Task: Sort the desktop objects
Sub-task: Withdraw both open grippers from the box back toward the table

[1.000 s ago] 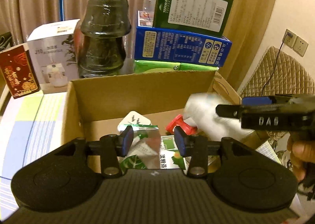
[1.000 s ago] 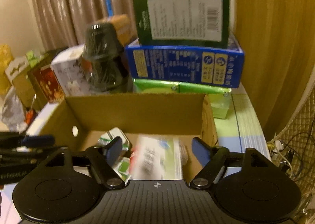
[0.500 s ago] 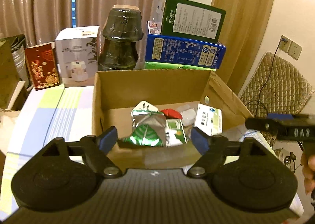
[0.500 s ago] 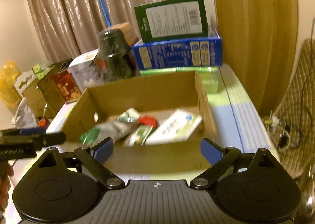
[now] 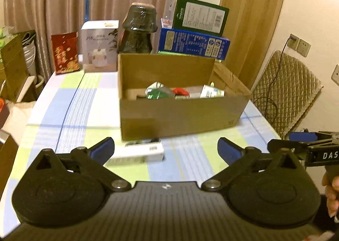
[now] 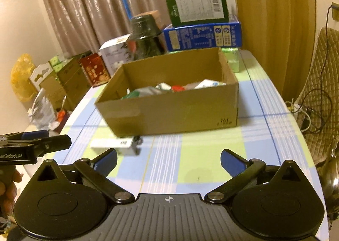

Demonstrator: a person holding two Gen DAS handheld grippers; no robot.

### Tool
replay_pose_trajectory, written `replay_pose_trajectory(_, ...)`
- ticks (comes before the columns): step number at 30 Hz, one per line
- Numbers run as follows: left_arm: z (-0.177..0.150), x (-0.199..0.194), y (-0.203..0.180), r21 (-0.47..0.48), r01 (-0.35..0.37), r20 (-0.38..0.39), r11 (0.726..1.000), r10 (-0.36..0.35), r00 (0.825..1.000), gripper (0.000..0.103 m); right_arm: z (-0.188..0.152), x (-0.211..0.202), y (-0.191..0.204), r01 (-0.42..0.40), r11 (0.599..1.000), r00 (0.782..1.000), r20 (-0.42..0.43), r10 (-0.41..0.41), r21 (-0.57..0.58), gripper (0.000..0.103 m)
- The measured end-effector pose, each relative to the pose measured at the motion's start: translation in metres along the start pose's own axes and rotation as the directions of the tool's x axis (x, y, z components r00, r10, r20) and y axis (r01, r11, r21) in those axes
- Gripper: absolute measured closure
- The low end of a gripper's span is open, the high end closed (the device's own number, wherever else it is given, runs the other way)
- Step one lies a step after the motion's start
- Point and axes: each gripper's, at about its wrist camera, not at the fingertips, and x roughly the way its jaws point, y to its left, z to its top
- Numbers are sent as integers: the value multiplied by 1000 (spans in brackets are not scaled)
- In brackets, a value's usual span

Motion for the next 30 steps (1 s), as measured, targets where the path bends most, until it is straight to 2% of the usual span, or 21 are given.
replay_pose_trajectory(9, -38, -28, 4, 29, -26, -34, 999, 27, 999, 1, -30, -21, 8, -11, 1000, 1000, -28, 10, -11, 2)
replay_pose_trajectory(11, -43, -32, 4, 29, -11, -47, 1000, 13, 999, 1, -34, -24, 9, -12, 1000, 999, -31, 12, -13, 2)
replay_pose_trajectory(30, -58, -40, -3, 78, 18, -89, 997, -11, 996, 1, -47, -26, 12, -15, 1000, 999, -52, 15, -16, 2)
